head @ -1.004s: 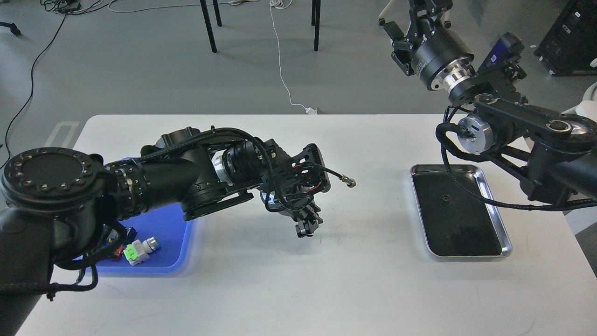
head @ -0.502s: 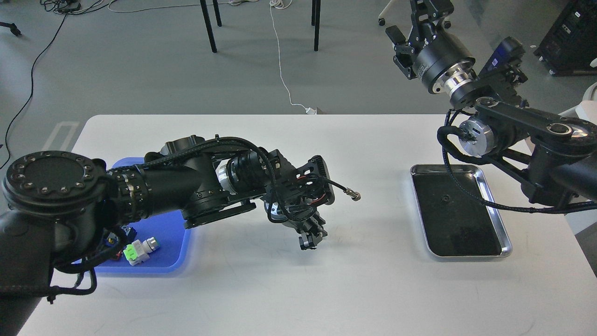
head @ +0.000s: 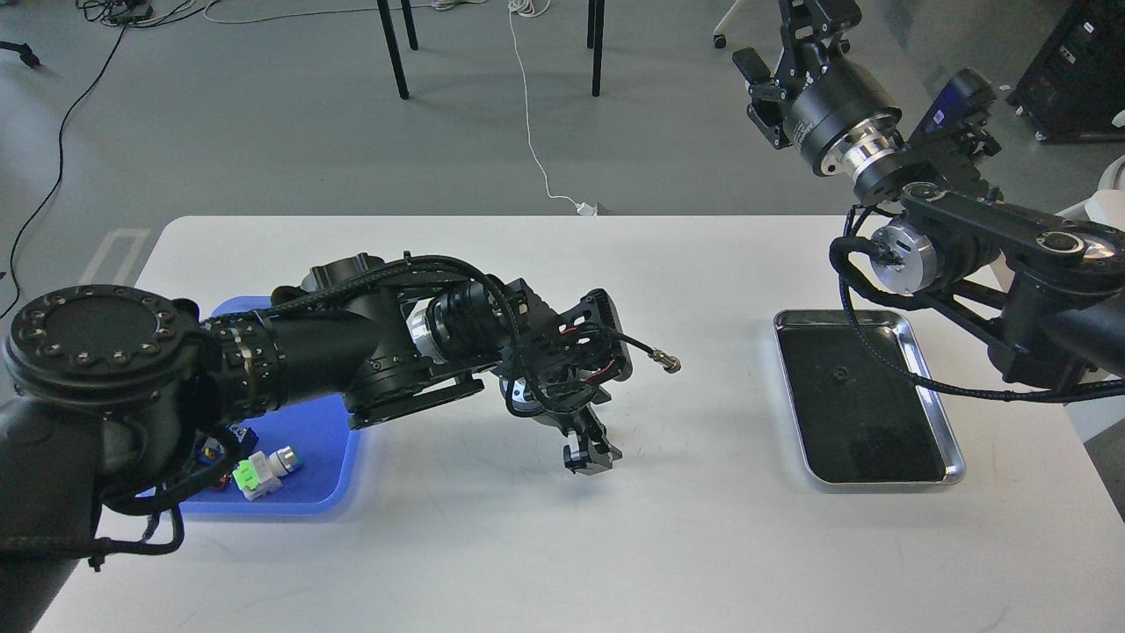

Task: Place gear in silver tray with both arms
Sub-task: 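Open the left gripper to set the gear on the table, then retract the left arm and reach the right gripper toward the gear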

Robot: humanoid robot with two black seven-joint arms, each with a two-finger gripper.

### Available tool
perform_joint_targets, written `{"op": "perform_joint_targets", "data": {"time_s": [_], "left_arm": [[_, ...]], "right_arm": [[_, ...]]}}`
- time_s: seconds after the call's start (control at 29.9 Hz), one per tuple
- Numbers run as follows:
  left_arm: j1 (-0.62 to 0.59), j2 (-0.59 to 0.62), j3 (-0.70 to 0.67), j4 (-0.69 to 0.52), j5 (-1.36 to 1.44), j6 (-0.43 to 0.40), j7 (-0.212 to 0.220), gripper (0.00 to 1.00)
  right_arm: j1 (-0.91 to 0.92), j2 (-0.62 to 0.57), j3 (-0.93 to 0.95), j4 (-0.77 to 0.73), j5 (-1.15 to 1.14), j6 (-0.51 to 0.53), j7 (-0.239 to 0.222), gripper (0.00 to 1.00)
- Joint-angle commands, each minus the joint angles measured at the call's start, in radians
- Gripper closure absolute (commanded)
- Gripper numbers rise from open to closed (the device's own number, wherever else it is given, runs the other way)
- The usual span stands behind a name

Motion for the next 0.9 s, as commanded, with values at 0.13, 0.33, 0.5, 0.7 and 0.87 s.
{"op": "perform_joint_targets", "data": {"time_s": [0.13,0.33,0.5,0.7,0.87], "left_arm": [[0.005,0.075,-0.164,-0.099,-0.284,0.000,0.000,0.08],[0.177,0.308,-0.311,-0.179,-0.635,0.088,0.000,0.05],[0.399,0.426,-0.546,-0.267,-0.953,0.122,0.000,0.02],[0.667,0.477,-0.828,-0.362,-1.068,0.122,0.000,0.02],[0.836,0.463,-1.040,-0.402,-1.134,0.118,0.000,0.02]], "right_arm": [[-0.081,-0.111,0.000,0.014,-0.038,0.009,0.000,0.01],[-0.207,-0.210,0.000,0.026,-0.076,0.080,0.000,0.01],[-0.276,-0.290,0.000,0.053,-0.361,0.230,0.000,0.01],[-0.276,-0.293,-0.002,0.147,-0.713,0.242,0.000,0.01],[-0.233,-0.266,-0.092,0.196,-0.932,0.242,0.000,0.01]]}}
